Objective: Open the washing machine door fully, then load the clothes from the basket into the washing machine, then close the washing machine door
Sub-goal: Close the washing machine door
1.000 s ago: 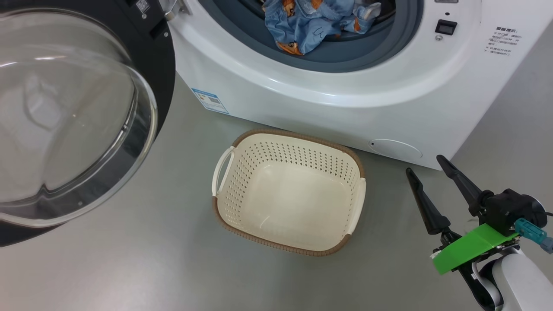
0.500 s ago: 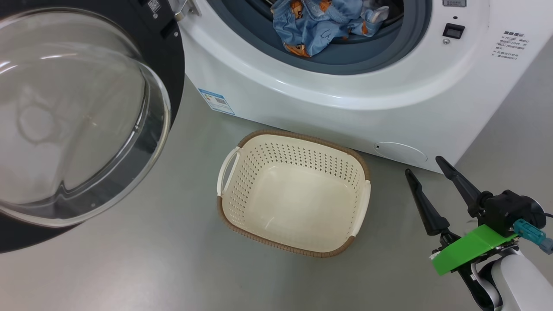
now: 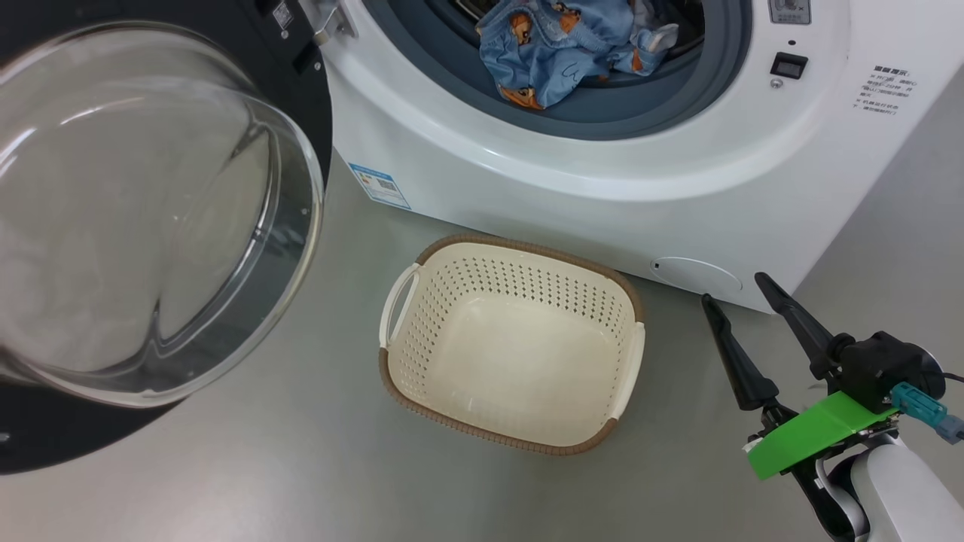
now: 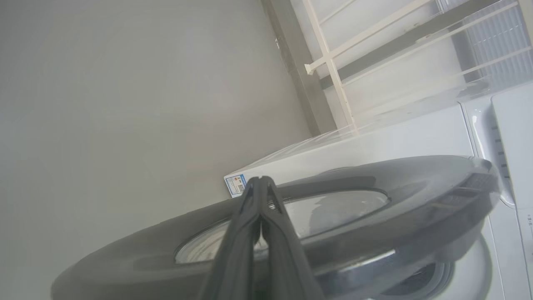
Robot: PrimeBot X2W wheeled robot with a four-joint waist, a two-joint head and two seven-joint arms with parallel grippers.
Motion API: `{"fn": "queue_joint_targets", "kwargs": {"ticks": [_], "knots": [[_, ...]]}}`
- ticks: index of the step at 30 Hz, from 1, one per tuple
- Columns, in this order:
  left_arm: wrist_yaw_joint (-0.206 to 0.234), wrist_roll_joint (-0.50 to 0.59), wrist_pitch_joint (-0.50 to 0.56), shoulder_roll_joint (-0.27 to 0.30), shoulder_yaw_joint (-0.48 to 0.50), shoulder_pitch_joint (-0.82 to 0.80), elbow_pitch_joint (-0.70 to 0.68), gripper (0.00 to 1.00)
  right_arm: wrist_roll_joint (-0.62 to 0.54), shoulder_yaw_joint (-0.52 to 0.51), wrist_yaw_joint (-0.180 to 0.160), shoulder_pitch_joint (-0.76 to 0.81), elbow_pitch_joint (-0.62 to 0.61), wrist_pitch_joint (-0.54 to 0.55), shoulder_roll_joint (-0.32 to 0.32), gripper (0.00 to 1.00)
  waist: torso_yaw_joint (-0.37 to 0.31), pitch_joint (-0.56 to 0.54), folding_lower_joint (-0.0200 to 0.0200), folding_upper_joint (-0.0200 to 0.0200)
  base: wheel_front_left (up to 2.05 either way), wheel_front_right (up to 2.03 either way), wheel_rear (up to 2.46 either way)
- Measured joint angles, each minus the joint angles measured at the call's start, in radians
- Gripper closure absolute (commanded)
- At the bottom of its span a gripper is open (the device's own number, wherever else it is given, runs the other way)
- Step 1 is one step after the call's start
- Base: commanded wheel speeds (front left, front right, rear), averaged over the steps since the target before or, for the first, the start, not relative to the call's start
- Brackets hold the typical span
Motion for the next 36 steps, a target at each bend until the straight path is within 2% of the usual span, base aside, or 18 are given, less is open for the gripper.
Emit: {"fn": "queue_joint_targets", "kwargs": {"ticks": [17, 36], "knots": [[0.0, -0.036, 0.193, -0.001, -0.071, 0.089, -0.203, 1.0, 0.0, -0.021, 0.0, 0.024, 0.001, 0.0, 0.018, 0.0, 0.001, -0.052, 0.0, 0.0, 0.0, 0.0, 0.0], [0.0, -0.085, 0.322, -0.021, -0.125, 0.148, -0.494, 1.0, 0.0, -0.05, 0.0, 0.065, -0.006, 0.0, 0.037, 0.0, -0.034, -0.09, 0.0, 0.0, 0.0, 0.0, 0.0]]}}
